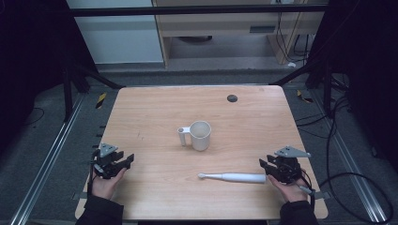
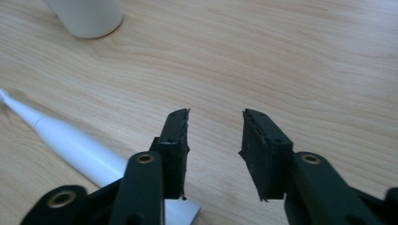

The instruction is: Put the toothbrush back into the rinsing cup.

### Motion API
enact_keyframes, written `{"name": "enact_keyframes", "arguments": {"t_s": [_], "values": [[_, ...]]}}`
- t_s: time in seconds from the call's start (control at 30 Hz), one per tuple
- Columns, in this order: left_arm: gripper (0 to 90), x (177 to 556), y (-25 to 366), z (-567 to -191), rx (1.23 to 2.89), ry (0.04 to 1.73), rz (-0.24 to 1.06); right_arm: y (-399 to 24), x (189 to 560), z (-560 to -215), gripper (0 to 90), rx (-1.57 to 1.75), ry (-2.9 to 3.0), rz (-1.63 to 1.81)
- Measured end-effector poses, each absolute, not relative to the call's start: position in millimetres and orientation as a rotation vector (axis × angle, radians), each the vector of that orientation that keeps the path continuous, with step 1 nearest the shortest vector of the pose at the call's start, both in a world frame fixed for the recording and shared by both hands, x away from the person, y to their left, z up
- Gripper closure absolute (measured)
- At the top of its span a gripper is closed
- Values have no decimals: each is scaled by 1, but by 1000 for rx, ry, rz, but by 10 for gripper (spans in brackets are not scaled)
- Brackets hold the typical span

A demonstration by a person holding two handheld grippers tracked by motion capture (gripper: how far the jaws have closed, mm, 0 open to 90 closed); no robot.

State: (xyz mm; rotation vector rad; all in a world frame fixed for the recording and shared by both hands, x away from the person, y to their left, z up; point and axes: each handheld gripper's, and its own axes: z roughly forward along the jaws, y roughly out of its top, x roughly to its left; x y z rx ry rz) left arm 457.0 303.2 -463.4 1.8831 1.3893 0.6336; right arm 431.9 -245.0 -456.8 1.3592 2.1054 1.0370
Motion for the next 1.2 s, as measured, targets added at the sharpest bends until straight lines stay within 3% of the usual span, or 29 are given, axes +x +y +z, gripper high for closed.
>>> {"name": "enact_keyframes", "arguments": {"t_s": [0.53,1.2], "values": [[506,457,295,-466,1925,1363,614,-238,434,-472,897,1345,2223,952],[505,457,292,-467,1952,1347,608,-233,430,-480,900,1336,2298,904]]}}
